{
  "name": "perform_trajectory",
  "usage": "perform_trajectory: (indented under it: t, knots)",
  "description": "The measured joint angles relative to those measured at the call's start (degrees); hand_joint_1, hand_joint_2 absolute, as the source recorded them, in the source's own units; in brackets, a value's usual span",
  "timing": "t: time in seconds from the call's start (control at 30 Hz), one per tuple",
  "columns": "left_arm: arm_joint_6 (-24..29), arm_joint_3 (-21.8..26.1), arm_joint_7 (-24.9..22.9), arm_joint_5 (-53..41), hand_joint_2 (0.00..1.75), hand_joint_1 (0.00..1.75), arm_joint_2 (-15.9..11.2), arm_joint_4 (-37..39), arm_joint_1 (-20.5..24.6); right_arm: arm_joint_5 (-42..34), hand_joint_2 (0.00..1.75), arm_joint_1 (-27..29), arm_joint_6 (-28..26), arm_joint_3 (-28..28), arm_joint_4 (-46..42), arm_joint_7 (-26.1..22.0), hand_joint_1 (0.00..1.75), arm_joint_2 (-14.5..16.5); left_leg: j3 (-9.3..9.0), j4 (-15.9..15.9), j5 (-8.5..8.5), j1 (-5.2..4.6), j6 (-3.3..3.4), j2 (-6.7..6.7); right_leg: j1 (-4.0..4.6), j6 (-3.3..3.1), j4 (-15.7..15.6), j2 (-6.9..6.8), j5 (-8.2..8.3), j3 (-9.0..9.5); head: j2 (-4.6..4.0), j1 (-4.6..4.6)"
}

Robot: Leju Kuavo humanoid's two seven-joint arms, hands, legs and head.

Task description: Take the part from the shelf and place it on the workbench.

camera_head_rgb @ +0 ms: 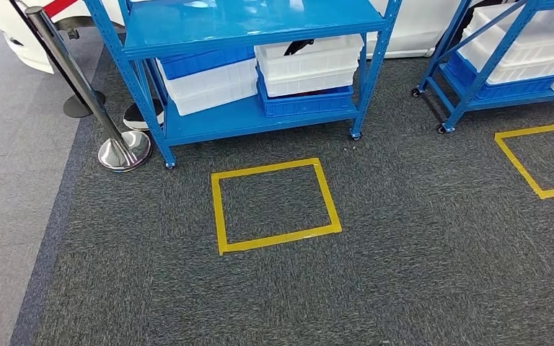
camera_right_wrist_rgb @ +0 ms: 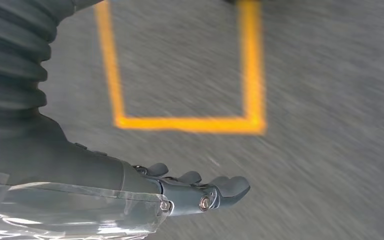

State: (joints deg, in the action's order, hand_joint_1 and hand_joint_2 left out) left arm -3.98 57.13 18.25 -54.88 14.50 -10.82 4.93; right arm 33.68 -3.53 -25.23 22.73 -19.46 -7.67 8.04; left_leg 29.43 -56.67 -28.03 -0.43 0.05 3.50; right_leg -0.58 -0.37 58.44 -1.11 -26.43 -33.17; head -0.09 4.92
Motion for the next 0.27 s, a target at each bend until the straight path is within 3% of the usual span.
perform_trajectory:
  t: [0.17, 0.27]
  knots:
    - [0.00, 0.05, 0.00, -0.26, 0.00, 0.00, -0.04, 0.00, 0.02, 0.61, 1.75, 0.45, 2.43, 0.05, 4.50, 1.88, 0.00, -0.47, 0.00, 0.01, -0.04, 0.00, -0.02, 0.03, -0.06, 0.00, 0.00, 0.05, 0.00, 0.02, 0.00, 0.00]
    - [0.01, 0.05, 0.00, -0.39, 0.00, 0.00, -0.12, 0.00, 0.02, 1.74, 1.75, 0.47, 6.53, 0.03, 5.65, 3.06, 0.00, -0.68, -0.02, 0.00, -0.03, 0.00, -0.02, 0.03, -0.06, 0.00, 0.00, 0.05, 0.00, 0.04, 0.00, 0.00]
